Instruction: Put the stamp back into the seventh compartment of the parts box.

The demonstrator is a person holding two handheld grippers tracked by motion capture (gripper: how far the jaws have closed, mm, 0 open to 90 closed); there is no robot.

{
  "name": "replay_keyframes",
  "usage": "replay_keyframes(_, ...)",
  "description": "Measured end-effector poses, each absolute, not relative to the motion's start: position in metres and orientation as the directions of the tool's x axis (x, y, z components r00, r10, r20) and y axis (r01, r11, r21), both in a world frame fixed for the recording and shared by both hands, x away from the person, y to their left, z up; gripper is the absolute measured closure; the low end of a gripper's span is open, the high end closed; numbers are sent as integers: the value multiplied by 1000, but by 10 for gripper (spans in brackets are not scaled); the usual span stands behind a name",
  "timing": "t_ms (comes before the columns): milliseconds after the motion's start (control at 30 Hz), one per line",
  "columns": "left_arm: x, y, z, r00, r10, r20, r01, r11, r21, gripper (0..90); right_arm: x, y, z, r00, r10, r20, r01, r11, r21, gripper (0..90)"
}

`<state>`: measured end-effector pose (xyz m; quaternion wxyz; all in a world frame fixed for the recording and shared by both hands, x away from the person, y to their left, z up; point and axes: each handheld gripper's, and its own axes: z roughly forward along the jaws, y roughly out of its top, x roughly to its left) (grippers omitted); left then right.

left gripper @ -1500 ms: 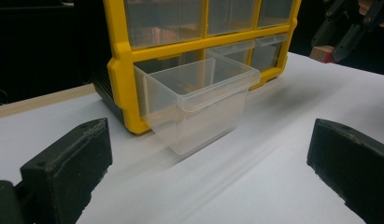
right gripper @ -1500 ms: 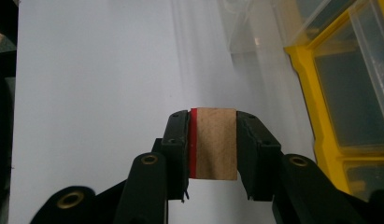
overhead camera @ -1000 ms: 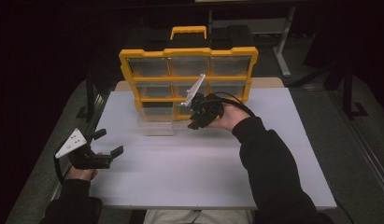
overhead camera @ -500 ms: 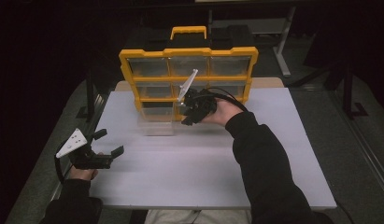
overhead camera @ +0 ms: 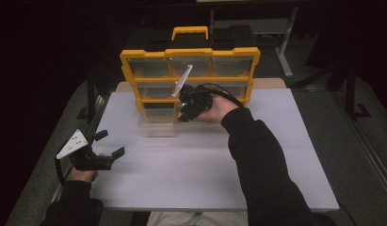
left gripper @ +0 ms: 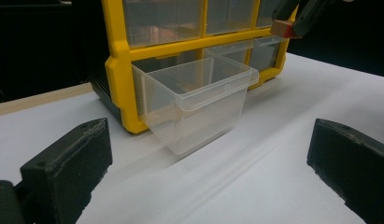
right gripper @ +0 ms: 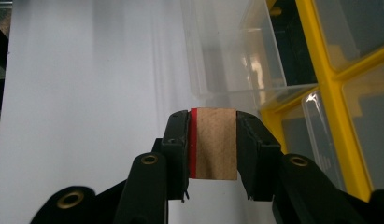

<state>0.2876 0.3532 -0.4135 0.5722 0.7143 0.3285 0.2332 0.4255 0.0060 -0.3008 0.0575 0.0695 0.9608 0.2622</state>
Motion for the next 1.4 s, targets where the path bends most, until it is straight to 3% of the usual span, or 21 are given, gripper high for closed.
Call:
replay_keyframes(600, 288, 353, -414, 676, 736, -45, 203, -127, 971, 0, 439, 34, -290, -987, 137, -83, 72, 844, 532, 652)
replay_keyframes(1400, 289, 354, -414, 676, 735, -47, 200, -122, 972, 0, 459, 82, -316, -992, 104, -70, 50, 842, 537, 651)
